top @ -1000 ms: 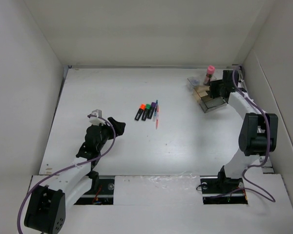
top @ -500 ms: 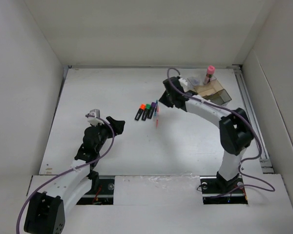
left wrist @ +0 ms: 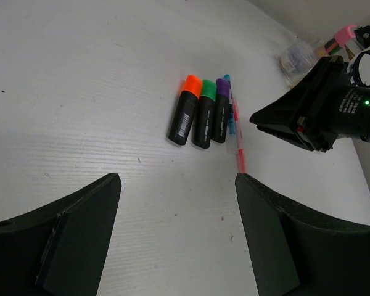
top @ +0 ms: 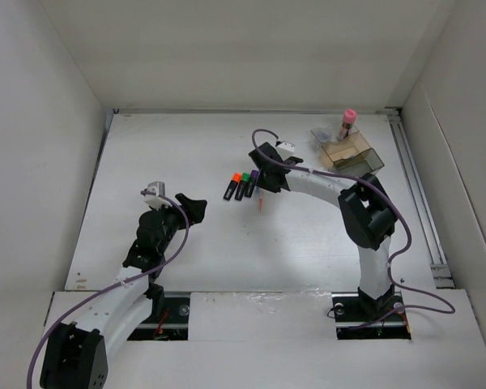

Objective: Sort the stationery into containers
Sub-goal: Pick up the pen from the center of the board.

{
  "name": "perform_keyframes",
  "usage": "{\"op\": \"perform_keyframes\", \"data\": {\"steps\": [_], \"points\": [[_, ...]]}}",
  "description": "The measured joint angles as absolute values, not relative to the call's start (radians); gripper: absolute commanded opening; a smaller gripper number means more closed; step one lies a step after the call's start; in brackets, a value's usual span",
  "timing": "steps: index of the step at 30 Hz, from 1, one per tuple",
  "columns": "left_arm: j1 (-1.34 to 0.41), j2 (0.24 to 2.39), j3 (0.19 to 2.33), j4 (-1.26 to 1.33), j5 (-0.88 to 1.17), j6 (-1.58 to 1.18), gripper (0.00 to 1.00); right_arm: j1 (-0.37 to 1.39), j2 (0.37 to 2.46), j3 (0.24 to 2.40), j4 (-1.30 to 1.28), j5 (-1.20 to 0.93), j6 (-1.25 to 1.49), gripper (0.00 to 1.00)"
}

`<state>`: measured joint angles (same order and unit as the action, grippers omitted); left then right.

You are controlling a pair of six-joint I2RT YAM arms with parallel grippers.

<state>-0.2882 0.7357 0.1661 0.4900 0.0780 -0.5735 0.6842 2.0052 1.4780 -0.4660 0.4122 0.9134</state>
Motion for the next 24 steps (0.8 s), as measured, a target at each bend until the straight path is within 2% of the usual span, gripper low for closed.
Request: {"op": "perform_keyframes", "data": {"steps": [2,6,17,19,22,23,24], "points": [[-0.288,0.736,0.166,0.49,0.078,-0.574,0.72,0.684,2.005,1.478,-0.467,0.417,0.912,0.27],[-0.288,0.741,0.166,0.49,0.078,-0.574,0.72,0.683,2.013,1.478,-0.467,0.415,0.907,0.27],[-0.288,0.743,0.166,0.49,0.078,-0.575,0.72,0.69,2.065,1.477,-0.461,0.362,0.879,0.33],[-0.288,0.743,0.166,0.49,0.078,-0.575,0.72,0.69,2.066,1.477,-0.46,0.36,0.876,0.28],[-0.288,0.743,0.165,0.49,0.078,-0.575,0.72,0.689,2.067,1.475,-0.457,0.362,0.879,0.1],[-0.288,0.743,0.165,0.49,0.078,-0.575,0.72,0.689,2.067,1.474,-0.456,0.362,0.877,0.1],[-0.288,0.743,0.165,0.49,0.078,-0.575,0.72,0.689,2.067,1.472,-0.453,0.364,0.881,0.04]]}}
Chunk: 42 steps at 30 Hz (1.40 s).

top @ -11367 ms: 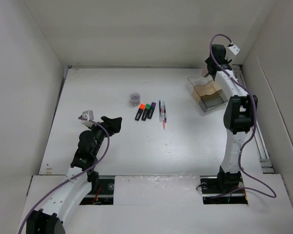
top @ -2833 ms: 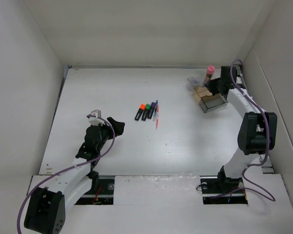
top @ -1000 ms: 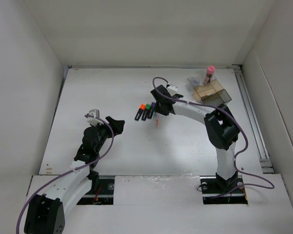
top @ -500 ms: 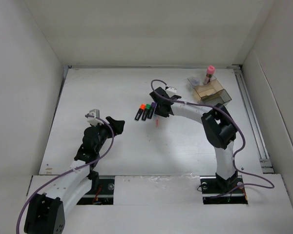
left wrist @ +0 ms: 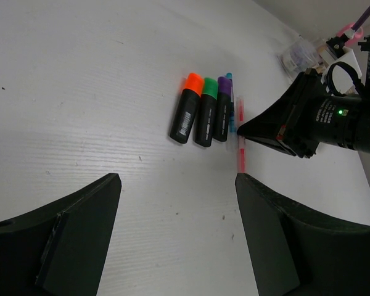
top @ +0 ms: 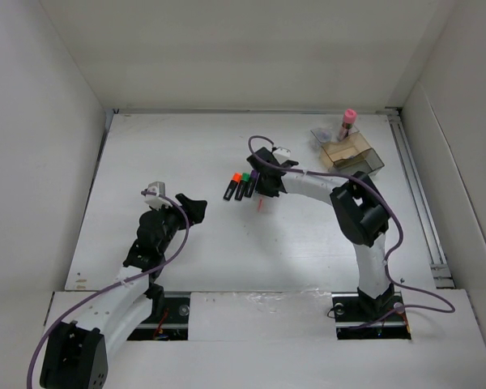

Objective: Sort the stationery into containers
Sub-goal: Pick up the pen from the center of the board, then place the pen in the storage box.

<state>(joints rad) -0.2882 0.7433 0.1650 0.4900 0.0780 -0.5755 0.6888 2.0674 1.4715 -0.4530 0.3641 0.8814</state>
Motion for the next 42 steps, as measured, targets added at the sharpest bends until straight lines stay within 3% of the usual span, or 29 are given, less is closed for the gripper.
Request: {"op": "perform_keyframes", "data": {"steps": [10,17,22,32,42], "points": [[-0.288,0.756,0.165,0.494,0.079,-0.576,0.72,0.591,1.953,1.374,-0.458,0.37,0.885,0.0],[-0.288,0.779,0.164,0.498,0.079,-0.577,0.72,0.15,1.765,1.357,-0.345,0.141,0.918,0.0],[-0.288,0.803,0.164,0.517,0.079,-0.577,0.72,-0.123,1.777,1.34,-0.269,-0.035,0.975,0.0],[-0.288,0.887,0.164,0.539,0.09,-0.577,0.72,-0.142,1.893,1.34,-0.237,-0.238,1.079,0.0],[-0.288,0.879,0.164,0.55,0.094,-0.577,0.72,-0.142,1.912,1.34,-0.197,-0.24,1.151,0.02]]}}
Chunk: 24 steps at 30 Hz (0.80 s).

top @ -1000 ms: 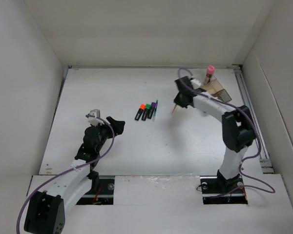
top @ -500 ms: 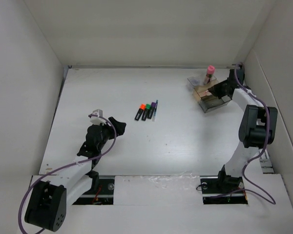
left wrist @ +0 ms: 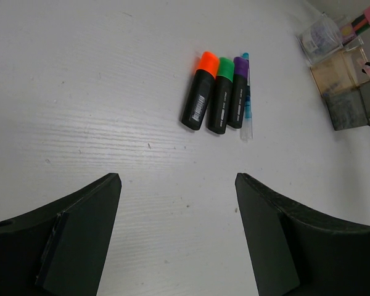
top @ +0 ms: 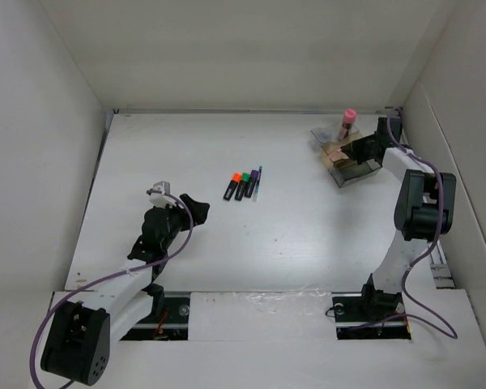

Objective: Sort the stationery into containers
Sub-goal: Place the pen in the storage box, then pick up the pen from the center of the board.

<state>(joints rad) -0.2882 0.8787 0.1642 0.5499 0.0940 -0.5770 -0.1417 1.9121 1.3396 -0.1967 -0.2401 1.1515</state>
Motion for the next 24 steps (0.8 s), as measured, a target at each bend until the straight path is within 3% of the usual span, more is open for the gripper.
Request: {"op": "perform_keyframes", "data": {"steps": [3,5,11,21,23,24], "points": [[-0.288,0.879,0.164,0.55,0.094,-0.577,0.72,-0.142,1.912,1.34,-0.192,-0.221,1.168,0.09],[-0.288,0.879,0.164,0.55,0.094,-0.577,0.72,-0.142,1.912,1.34,-0.192,-0.204,1.179,0.22],[-0.288,0.879,0.164,0.55,0.094,-0.577,0.72,-0.142,1.891,1.304,-0.179,-0.136,1.204,0.4],[-0.288,0.879,0.164,0.55,0.097,-0.577,0.72,-0.11,1.745,1.256,-0.177,-0.102,1.174,0.42],[-0.288,0.879,0.164,0.55,0.098,-0.577,0.72,-0.07,1.697,1.246,-0.171,-0.089,1.151,0.37],[-0.288,0.879,0.164,0.55,0.098,-0.577,0.72,-0.043,1.674,1.241,-0.171,-0.079,1.137,0.29]]}}
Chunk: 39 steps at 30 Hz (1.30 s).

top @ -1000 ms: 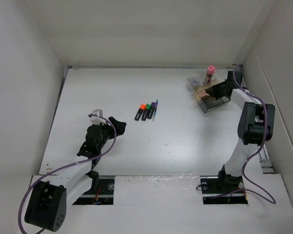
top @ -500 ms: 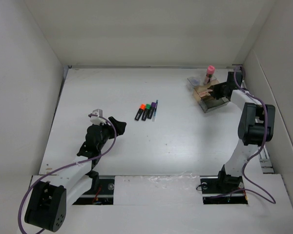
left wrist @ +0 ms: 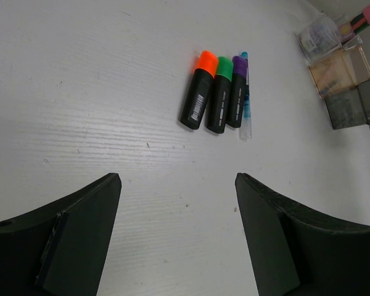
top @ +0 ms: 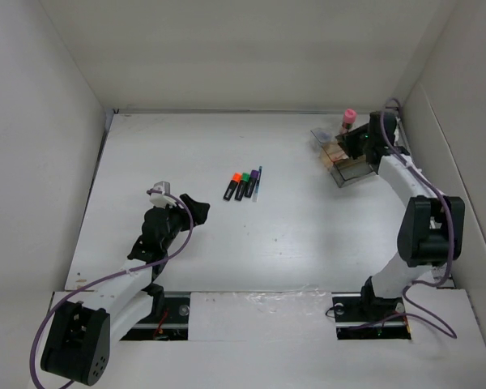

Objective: Sort the stationery into containers
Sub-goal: Pick up the pen from the center of the board.

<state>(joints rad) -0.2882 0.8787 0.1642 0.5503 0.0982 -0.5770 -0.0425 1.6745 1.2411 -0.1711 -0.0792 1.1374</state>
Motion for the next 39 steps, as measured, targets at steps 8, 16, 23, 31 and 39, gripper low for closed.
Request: {"op": "perform_keyframes", "data": {"steps": [8,16,23,31,39], "points": [[-0.288,0.872,0.164,0.55,0.105,-0.577,0.72,0.369,1.658,1.218,-0.148,0.014,1.019,0.02],[-0.288,0.821,0.164,0.55,0.105,-0.577,0.72,0.669,1.921,1.353,-0.28,0.179,0.944,0.41],[-0.288,0.802,0.164,0.55,0.105,-0.577,0.72,0.715,2.0,1.452,-0.372,0.352,0.933,0.41],[-0.288,0.801,0.164,0.549,0.105,-0.583,0.72,0.714,2.04,1.498,-0.425,0.454,0.934,0.32],[-0.288,0.801,0.164,0.549,0.105,-0.584,0.72,0.713,2.116,1.553,-0.437,0.456,0.918,0.28]]}}
